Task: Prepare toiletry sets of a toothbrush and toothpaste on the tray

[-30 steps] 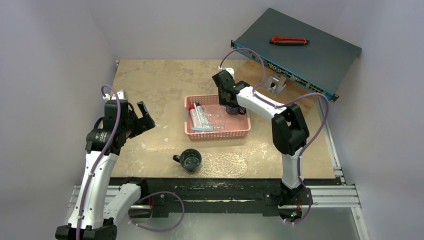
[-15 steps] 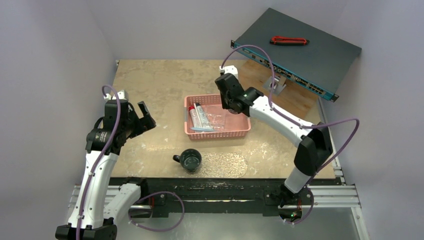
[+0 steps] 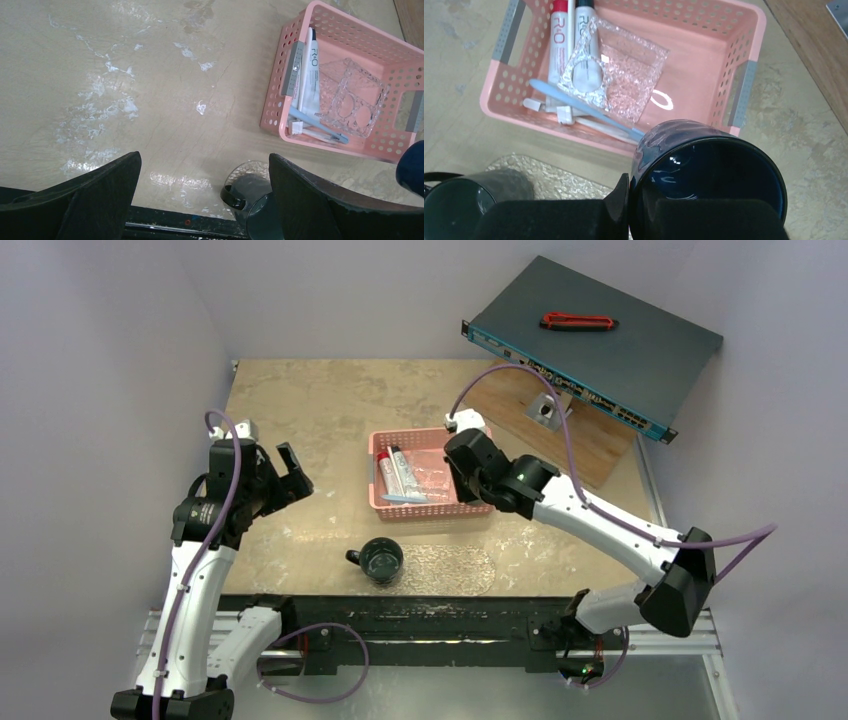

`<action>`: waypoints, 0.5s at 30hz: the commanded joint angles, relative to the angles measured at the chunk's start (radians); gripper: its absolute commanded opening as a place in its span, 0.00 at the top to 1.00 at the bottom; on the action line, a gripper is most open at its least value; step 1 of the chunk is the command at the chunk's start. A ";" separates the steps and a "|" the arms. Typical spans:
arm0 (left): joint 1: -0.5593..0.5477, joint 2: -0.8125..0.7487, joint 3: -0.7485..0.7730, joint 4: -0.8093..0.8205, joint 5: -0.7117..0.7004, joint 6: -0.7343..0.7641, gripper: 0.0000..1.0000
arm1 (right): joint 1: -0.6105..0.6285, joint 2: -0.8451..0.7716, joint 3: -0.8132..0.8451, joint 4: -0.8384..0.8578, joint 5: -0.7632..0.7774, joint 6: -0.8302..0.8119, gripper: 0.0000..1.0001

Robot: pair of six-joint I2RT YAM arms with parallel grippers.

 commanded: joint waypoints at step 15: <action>-0.004 -0.005 0.013 0.044 0.026 0.030 0.01 | 0.220 -0.142 -0.254 -0.041 -0.011 0.209 1.00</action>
